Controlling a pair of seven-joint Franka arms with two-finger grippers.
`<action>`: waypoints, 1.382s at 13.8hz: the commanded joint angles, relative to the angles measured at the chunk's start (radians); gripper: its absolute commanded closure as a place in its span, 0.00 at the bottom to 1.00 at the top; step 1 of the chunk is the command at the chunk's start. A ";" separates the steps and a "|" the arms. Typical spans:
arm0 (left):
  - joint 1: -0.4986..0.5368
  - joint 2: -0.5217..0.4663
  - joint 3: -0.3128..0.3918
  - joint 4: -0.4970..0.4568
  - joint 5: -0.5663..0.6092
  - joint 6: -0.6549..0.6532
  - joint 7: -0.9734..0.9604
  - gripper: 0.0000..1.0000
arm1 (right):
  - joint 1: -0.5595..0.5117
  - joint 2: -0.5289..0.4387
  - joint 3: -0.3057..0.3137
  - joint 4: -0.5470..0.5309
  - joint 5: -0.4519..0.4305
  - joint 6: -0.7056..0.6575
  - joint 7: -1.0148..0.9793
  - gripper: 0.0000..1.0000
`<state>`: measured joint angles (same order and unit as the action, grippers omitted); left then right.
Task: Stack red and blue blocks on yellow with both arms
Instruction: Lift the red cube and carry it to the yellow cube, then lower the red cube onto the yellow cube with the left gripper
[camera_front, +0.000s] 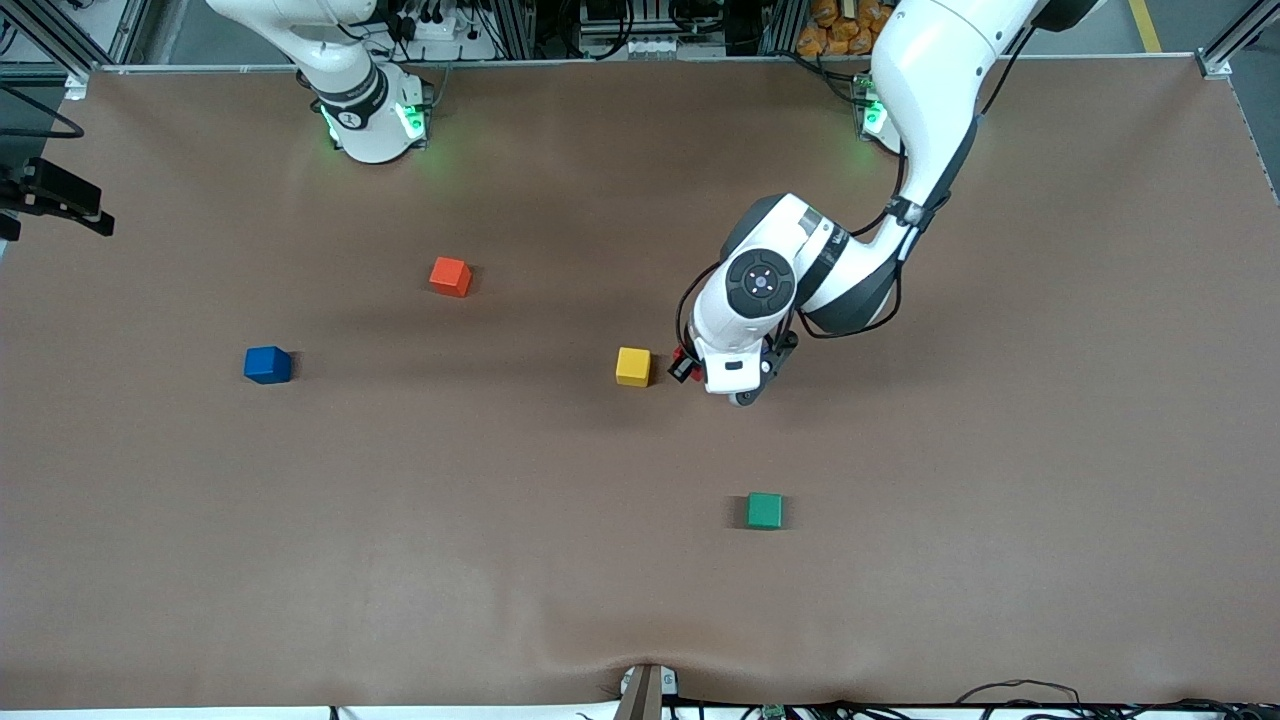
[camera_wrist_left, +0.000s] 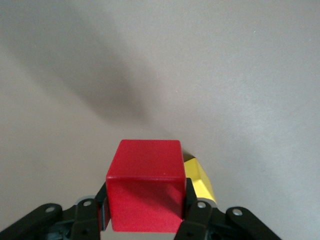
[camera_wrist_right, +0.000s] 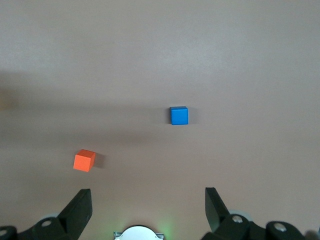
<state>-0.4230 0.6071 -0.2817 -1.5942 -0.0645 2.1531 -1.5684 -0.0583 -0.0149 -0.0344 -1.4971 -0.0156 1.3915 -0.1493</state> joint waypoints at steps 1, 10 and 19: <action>-0.028 0.055 0.007 0.078 -0.020 0.004 -0.091 1.00 | -0.012 0.007 0.010 0.015 -0.006 -0.008 0.005 0.00; -0.046 0.114 0.007 0.128 -0.072 0.097 -0.326 1.00 | -0.018 0.023 0.010 0.021 -0.006 -0.002 0.005 0.00; -0.088 0.184 0.016 0.169 -0.072 0.229 -0.545 1.00 | -0.020 0.023 0.010 0.021 -0.006 -0.005 0.005 0.00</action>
<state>-0.4817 0.7602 -0.2809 -1.4629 -0.1162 2.3464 -2.0639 -0.0640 -0.0002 -0.0344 -1.4964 -0.0156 1.3971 -0.1493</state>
